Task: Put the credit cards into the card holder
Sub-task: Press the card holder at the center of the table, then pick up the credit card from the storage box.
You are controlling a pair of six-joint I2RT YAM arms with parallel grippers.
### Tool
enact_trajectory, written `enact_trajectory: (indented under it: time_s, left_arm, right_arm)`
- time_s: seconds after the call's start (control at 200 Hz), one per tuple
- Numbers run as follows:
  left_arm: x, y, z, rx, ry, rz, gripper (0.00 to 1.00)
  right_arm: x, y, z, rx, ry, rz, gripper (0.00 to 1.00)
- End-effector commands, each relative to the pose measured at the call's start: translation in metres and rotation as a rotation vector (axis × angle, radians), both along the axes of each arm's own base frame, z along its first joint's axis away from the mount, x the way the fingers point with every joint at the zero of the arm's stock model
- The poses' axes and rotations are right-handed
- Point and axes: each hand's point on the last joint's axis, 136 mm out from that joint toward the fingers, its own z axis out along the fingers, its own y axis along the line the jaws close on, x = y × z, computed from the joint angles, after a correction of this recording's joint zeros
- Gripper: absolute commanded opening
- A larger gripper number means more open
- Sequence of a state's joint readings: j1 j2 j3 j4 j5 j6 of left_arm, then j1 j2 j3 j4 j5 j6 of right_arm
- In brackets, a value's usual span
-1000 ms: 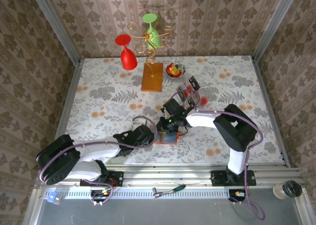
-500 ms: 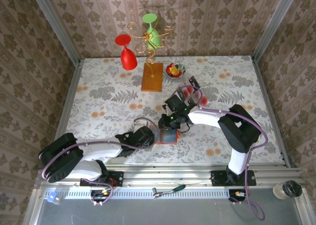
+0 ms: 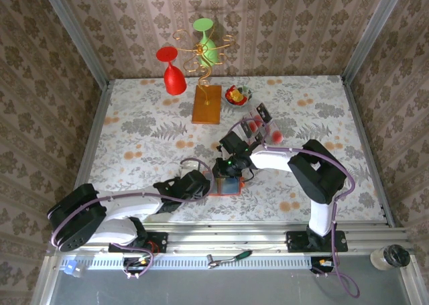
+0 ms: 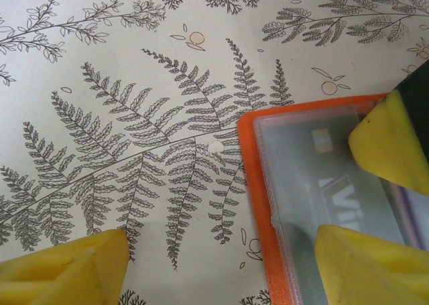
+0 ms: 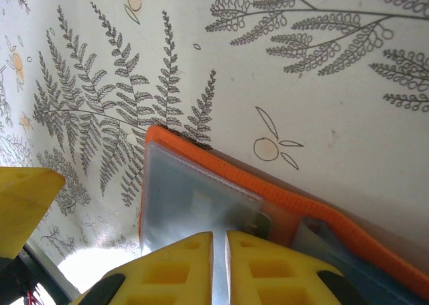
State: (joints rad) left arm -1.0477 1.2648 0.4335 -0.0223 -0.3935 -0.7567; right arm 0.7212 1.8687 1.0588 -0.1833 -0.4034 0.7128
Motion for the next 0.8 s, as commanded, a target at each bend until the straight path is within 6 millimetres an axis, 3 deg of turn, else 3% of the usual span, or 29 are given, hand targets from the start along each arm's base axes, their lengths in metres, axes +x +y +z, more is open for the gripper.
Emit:
enact_trajectory:
  time_s: [0.0,0.275,0.51,0.63,0.795]
  left_arm:
    - [0.002,0.000,0.006,0.013,-0.013,0.005,0.75]
    - [-0.001,0.002,-0.010,0.038,0.019,0.012,0.75]
    - [-0.003,0.006,-0.016,0.063,0.030,0.022,0.75]
    - [-0.003,0.008,-0.017,0.072,0.031,0.028,0.75]
    - [-0.003,0.009,-0.018,0.072,0.033,0.033,0.75]
  right_arm:
    - [-0.003,0.002,0.000,-0.005,0.009,0.014,0.15]
    - [-0.002,0.002,0.006,0.004,0.002,0.010,0.15]
    - [0.013,-0.006,0.055,0.041,-0.083,-0.007,0.20]
    - [0.027,-0.031,0.081,0.004,-0.156,-0.043,0.31]
    - [0.054,-0.097,0.096,-0.174,-0.253,-0.124,0.43]
